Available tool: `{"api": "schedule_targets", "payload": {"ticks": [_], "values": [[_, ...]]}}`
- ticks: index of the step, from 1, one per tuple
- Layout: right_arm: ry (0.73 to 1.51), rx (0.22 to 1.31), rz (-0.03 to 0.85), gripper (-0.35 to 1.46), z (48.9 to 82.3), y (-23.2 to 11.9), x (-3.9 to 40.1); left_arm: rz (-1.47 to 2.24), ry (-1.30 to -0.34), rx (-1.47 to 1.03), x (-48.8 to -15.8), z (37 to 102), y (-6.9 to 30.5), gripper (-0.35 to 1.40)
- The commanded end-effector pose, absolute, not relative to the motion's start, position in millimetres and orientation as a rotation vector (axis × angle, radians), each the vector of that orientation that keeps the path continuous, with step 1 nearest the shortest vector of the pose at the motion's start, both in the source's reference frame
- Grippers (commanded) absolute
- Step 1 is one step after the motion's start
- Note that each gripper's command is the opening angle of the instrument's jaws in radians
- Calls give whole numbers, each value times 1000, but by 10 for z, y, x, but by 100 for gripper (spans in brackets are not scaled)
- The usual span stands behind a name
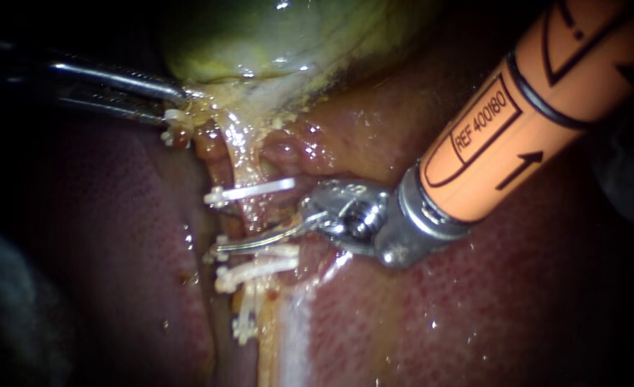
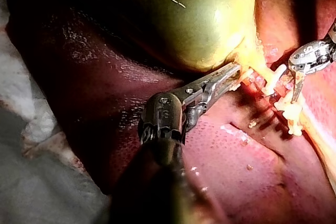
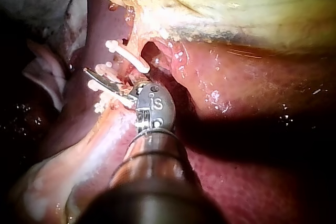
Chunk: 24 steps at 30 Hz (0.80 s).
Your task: Go to the cutting position right tube
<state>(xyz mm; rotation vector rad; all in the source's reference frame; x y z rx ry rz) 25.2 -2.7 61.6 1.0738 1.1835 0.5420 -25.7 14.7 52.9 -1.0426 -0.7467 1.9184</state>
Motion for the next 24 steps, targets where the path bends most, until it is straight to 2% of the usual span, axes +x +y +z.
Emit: {"api": "schedule_targets", "payload": {"ticks": [1,12,24], "values": [[1183,1073,543,142,616,-28,255,1918,-746,-1043,-257,529,148,-35],[1199,1065,560,141,613,-30,282,1918,-746,-1042,-259,529,148,-35],[1208,1076,571,141,601,-30,287,1918,-746,-1042,-258,529,147,-35]]}}
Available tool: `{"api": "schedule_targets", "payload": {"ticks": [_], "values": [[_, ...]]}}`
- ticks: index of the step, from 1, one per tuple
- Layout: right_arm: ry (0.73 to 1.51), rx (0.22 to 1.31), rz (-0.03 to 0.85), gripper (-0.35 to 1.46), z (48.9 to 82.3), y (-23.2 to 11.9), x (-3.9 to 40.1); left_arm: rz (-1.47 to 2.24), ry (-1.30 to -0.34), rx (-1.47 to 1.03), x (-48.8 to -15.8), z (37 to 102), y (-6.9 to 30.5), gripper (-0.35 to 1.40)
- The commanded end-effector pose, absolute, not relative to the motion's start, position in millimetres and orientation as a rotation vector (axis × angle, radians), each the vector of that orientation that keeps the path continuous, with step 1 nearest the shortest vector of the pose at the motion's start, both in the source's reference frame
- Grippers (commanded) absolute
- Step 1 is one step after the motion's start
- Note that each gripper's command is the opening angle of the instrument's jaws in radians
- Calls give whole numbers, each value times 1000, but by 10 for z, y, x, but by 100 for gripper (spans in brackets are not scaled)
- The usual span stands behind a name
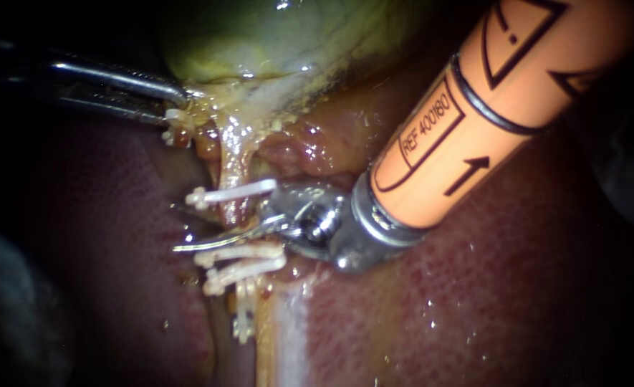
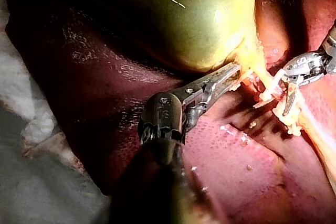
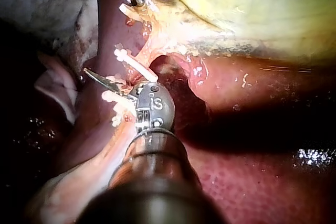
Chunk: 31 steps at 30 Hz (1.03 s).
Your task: Go to the cutting position right tube
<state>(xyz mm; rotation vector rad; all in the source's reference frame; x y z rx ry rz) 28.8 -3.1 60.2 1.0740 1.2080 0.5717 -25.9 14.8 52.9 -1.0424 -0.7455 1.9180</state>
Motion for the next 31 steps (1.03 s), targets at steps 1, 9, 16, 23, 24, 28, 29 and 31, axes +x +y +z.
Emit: {"api": "schedule_targets", "payload": {"ticks": [1,9,16,23,24,28,29,31], "values": [[1210,1079,572,141,598,-29,287,1918,-746,-1042,-258,529,147,-35],[1240,1114,583,141,553,-21,282,1918,-746,-1043,-258,529,147,-35],[1259,1145,575,139,527,-20,282,1918,-746,-1043,-258,529,147,-35],[1256,1152,575,137,527,-20,282,1918,-746,-1043,-258,529,147,-35],[1256,1152,575,137,527,-20,282,1918,-746,-1042,-258,529,147,-35],[1256,1153,575,137,527,-21,282,1918,-746,-1042,-258,529,147,-35],[1256,1153,575,137,527,-21,282,1918,-746,-1042,-258,529,147,-35],[1253,1156,579,135,528,-21,282,1918,-746,-1042,-258,529,147,-35]]}}
